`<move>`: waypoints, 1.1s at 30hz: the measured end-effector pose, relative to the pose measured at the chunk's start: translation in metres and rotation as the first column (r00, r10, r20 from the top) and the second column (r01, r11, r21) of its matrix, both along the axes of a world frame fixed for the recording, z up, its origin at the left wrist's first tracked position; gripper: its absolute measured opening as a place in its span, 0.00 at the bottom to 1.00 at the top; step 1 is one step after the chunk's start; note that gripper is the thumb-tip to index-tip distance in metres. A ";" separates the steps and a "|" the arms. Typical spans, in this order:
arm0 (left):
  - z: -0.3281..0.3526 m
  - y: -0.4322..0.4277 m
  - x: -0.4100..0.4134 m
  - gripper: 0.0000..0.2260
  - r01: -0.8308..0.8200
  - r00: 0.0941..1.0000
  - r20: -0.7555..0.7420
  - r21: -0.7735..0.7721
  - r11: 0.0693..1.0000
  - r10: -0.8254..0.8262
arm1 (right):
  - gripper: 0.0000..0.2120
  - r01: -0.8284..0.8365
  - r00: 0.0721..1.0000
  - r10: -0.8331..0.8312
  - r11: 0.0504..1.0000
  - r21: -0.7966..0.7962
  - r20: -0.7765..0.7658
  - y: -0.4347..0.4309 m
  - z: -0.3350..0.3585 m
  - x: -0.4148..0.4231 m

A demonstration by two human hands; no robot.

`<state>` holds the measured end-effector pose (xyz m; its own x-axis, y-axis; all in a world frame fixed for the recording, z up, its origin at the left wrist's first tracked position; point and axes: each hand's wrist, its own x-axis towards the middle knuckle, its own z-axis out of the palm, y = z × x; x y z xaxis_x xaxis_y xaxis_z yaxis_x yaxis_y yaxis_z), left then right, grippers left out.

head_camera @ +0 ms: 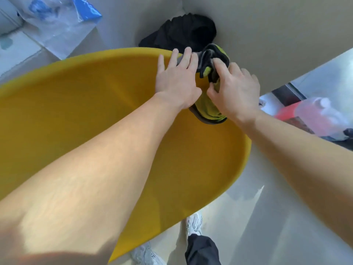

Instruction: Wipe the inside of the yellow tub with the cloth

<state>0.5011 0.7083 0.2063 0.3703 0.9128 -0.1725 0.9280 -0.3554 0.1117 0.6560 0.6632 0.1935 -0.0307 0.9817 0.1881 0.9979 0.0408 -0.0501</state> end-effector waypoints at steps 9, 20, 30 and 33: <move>-0.060 -0.117 0.026 0.30 0.266 0.962 0.078 -0.078 0.961 -0.260 | 0.22 -0.065 0.997 0.066 0.998 -0.017 0.026 -0.149 -0.053 0.027; -0.201 -0.264 -0.063 0.26 0.004 0.995 -0.083 -0.514 0.858 -0.054 | 0.27 -0.096 0.993 0.041 0.821 -0.562 -0.110 -0.280 -0.195 -0.101; -0.224 -0.272 -0.148 0.32 -0.347 0.938 -0.198 -0.476 0.808 0.286 | 0.25 -0.504 0.849 0.515 0.721 -0.475 -0.119 -0.198 -0.239 -0.126; -0.222 -0.222 -0.117 0.33 -0.420 0.876 0.051 -0.410 0.810 0.480 | 0.21 -0.328 0.928 0.364 0.899 -0.289 0.081 -0.109 -0.228 -0.090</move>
<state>0.3843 0.4864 -0.0156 -0.0176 0.8585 -0.5125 0.9353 0.1953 0.2950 0.5664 0.5538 -0.0347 -0.3840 0.9171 -0.1067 0.9213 0.3883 0.0217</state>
